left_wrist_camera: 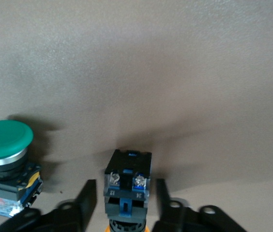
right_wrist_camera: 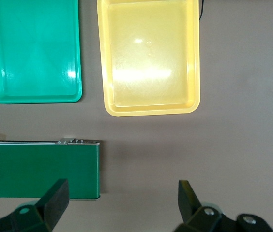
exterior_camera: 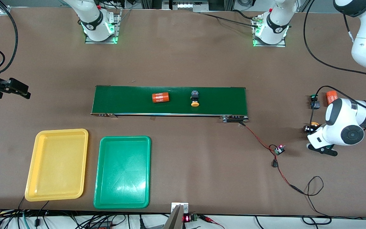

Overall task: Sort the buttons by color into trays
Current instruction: 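Place the button on the conveyor with the left gripper while the right gripper reaches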

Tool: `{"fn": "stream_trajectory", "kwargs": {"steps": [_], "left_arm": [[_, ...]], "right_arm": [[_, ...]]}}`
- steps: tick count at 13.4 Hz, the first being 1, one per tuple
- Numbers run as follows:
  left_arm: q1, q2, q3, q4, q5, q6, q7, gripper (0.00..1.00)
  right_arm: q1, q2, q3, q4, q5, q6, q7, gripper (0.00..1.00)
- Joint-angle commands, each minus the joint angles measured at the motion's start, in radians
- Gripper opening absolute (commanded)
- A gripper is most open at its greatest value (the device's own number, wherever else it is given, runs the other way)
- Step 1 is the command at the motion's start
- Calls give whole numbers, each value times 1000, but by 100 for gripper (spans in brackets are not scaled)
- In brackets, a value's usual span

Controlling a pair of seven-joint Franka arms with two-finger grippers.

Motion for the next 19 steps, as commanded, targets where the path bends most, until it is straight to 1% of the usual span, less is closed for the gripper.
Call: {"fn": "stream_trajectory", "kwargs": {"steps": [1,2,3,5,6,8,10,11,12,13,14,15,17,19], "left_arm": [[4,-21,-18,-4,8,-12,16,6],[3,-30,-26,-1,0,-34,15,5],[6,-47,-62,2,-3,-66,13,5],[23,-80,-151,9,-26,-175,10,5],[24,-96,-199,11,-56,-218,4,5],[21,-136,-256,11,-154,-278,-4,5],[21,-144,-311,9,-309,-321,-78,5],[14,-144,-337,6,-349,-324,-130,5],[-5,-141,-374,0,-354,-319,-225,5],[-38,-136,-392,-4,-354,-318,-325,5],[-90,-135,-392,-6,-353,-316,-409,5],[-150,-132,-391,-7,-353,-315,-465,5],[-230,-115,-391,-15,-353,-286,-563,5],[-268,-115,-385,-87,-346,-182,-635,5]], "right_arm": [[-8,-6,3,-7,9,8,4,100],[-8,-6,3,-7,9,8,4,100],[-8,-6,3,-7,9,8,4,100],[-6,3,3,-7,9,2,6,100],[-6,5,3,-7,11,1,6,100],[-2,11,5,-9,11,11,6,100],[0,25,5,-9,9,-6,6,100],[-2,23,5,-9,11,-9,6,100],[-3,25,6,-7,11,-9,6,100],[0,20,8,-4,11,-11,6,100],[6,19,11,-4,11,-11,6,100],[11,22,14,-4,11,-11,-2,100],[53,28,14,-6,11,-14,-11,100],[78,30,14,-6,9,-14,-8,100]]}}
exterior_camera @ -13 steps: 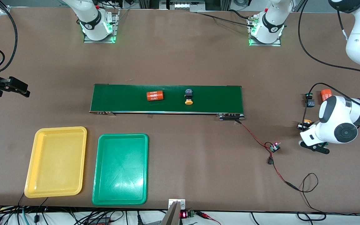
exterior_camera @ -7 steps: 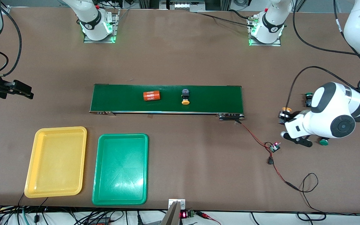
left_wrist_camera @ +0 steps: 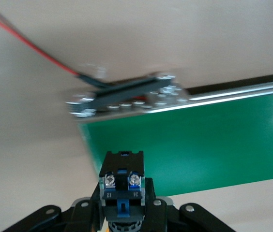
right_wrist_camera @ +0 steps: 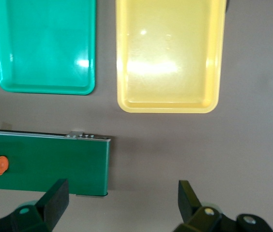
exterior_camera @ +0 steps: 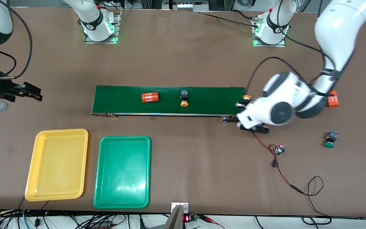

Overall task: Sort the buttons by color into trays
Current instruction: 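Place the button on the conveyor with the left gripper while the right gripper reaches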

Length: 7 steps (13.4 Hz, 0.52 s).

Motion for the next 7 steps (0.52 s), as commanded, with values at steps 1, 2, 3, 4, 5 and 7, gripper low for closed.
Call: {"fn": "stream_trajectory", "kwargs": {"steps": [1,2,3,4,5,7], "left_arm": [[-12,0,7,-95,-3,133,-71,5],[-16,0,9,-117,-3,172,-82,5],[-28,0,9,-134,-3,198,-102,5],[-39,0,9,-149,-3,209,-123,6],[-42,0,9,-160,-3,209,-131,7],[-45,0,10,-174,-3,220,-151,39]], "right_arm": [[40,15,-2,-1,7,-20,0,100],[51,29,-2,-1,10,-22,0,100],[72,45,-1,-1,10,-22,3,100],[106,59,-1,2,8,-20,6,100],[135,73,-1,7,10,-17,8,100],[183,104,-1,7,60,-14,10,100]]}}
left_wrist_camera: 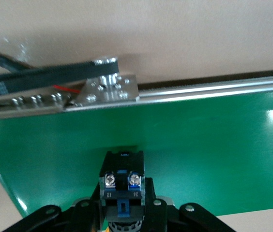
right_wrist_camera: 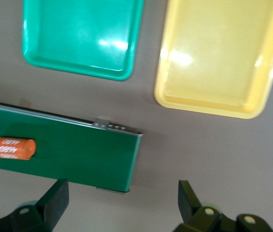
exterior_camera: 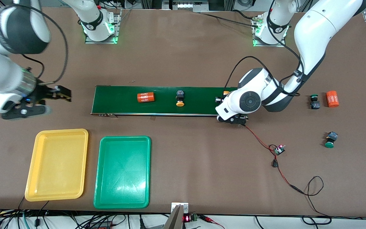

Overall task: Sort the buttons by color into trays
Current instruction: 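Place the button on the conveyor with the left gripper while the right gripper reaches, then grasp the yellow button with the right gripper while the left gripper reaches cylinder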

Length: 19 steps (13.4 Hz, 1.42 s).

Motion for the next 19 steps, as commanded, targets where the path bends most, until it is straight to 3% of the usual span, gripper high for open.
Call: {"fn": "stream_trajectory", "kwargs": {"steps": [1,5,9,13,15,19], "left_arm": [[0,-20,4,-18,-1,14,-28,99],[12,-60,-19,19,-17,-3,-32,100],[44,-74,-45,213,-114,-183,-30,100],[260,-70,-34,263,-90,-380,-1,100],[360,-66,-28,258,14,-427,43,100],[483,-54,10,254,201,-468,307,100]], "right_arm": [[57,40,-7,11,86,-1,18,100],[153,86,-7,11,119,51,209,100],[299,167,-7,11,119,141,404,100],[391,253,-7,3,119,233,508,100],[448,297,-7,3,116,305,591,100],[495,348,-7,1,119,330,633,100]]}}
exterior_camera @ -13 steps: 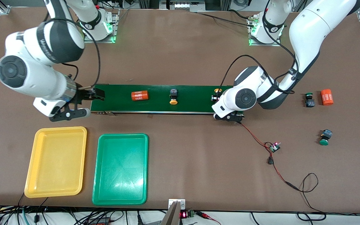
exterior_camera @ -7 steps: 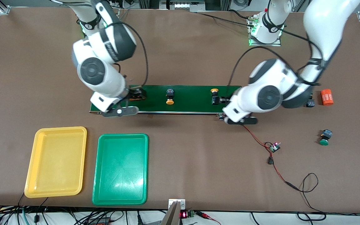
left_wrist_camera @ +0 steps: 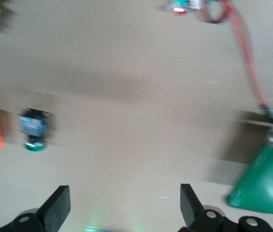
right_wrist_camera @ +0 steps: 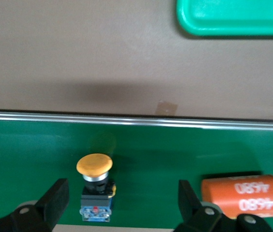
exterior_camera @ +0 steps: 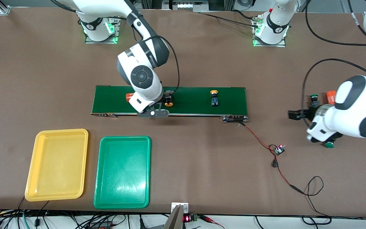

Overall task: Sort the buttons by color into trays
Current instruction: 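Grasp the yellow button with the right gripper while the left gripper reaches cylinder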

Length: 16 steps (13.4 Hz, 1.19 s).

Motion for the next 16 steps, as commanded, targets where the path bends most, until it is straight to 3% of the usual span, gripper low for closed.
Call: {"fn": "stream_trajectory", "kwargs": {"steps": [1,4,9,11,12,14,16], "left_arm": [[37,-2,32,-4,121,-20,132,100],[83,1,98,-4,149,-22,200,100],[259,98,120,-12,152,-13,212,100],[278,112,158,-24,154,1,304,100],[289,110,175,-71,154,21,352,100],[316,101,178,-161,178,124,372,100],[332,107,177,-214,293,200,409,100]], "right_arm": [[28,19,-11,-8,8,8,18,100],[31,18,-11,-52,7,10,18,100],[51,15,-9,-130,12,100,22,99],[52,15,-9,-132,12,103,24,80],[54,15,-9,-132,12,96,25,51],[51,13,-9,-130,13,89,66,16],[49,12,-9,-120,13,88,82,4]]}}
